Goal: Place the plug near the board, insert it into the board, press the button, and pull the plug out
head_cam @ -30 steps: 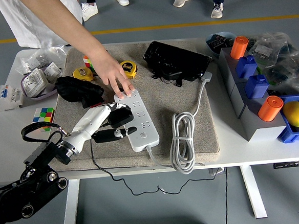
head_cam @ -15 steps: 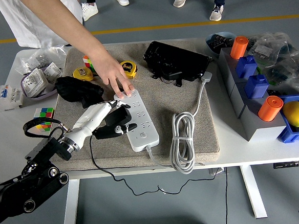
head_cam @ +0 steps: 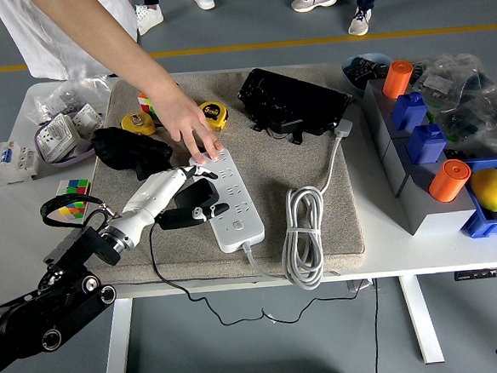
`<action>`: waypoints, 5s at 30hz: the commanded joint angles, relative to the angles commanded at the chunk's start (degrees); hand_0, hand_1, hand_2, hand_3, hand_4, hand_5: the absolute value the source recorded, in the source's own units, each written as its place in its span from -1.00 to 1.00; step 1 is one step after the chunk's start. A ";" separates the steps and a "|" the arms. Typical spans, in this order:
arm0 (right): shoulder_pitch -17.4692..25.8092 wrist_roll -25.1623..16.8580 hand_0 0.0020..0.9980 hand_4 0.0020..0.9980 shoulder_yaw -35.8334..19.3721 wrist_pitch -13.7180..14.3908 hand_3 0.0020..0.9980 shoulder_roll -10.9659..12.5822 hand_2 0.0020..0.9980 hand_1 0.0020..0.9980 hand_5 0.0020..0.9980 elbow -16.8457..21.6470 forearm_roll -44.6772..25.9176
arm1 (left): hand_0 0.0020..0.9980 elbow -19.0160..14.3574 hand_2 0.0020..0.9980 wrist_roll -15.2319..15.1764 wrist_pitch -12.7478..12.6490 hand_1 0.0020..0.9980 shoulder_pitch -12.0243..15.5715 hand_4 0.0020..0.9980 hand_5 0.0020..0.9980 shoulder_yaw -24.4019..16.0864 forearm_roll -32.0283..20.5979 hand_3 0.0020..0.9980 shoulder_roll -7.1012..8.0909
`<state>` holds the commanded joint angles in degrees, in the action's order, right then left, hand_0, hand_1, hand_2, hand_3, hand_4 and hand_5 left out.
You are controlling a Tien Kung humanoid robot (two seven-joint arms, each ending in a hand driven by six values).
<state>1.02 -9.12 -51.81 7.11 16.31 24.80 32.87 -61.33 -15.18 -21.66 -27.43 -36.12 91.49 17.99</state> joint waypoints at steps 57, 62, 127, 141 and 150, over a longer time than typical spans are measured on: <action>0.28 -0.85 0.22 1.00 -0.97 0.12 0.10 -0.41 0.27 0.26 -0.10 -0.29 0.38 | 0.52 0.04 0.57 0.58 -1.05 0.58 1.19 0.95 0.76 2.03 7.56 0.48 1.32; 0.33 -0.82 0.22 1.00 -1.00 0.11 0.10 -0.40 0.27 0.26 -0.10 -0.31 0.52 | 0.52 -1.78 0.57 -0.74 -1.68 0.58 1.49 0.94 0.76 0.36 6.73 0.48 1.61; 0.56 -0.62 0.22 1.00 -0.38 -0.14 0.10 0.62 0.26 0.26 -0.10 -0.30 0.70 | -0.92 -30.42 -0.66 46.05 34.81 -0.79 -2.03 0.28 -1.00 2.51 4.19 0.92 4.46; 0.55 -0.65 0.22 1.00 -0.63 -0.06 0.10 0.51 0.26 0.26 -0.10 -0.30 0.71 | -0.92 -29.15 -0.66 46.29 35.93 -0.79 -2.16 0.26 -1.00 3.08 3.85 0.87 4.30; 0.56 -0.67 0.22 1.00 -0.66 -0.06 0.10 0.45 0.26 0.26 -0.10 -0.28 0.73 | -0.92 -29.70 -0.66 46.62 36.91 -0.79 -2.06 0.26 -1.00 3.14 3.19 0.84 4.37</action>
<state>1.58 -9.79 -52.48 7.05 16.77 24.53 33.60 -91.03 31.44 15.25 -29.49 -32.98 94.68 22.36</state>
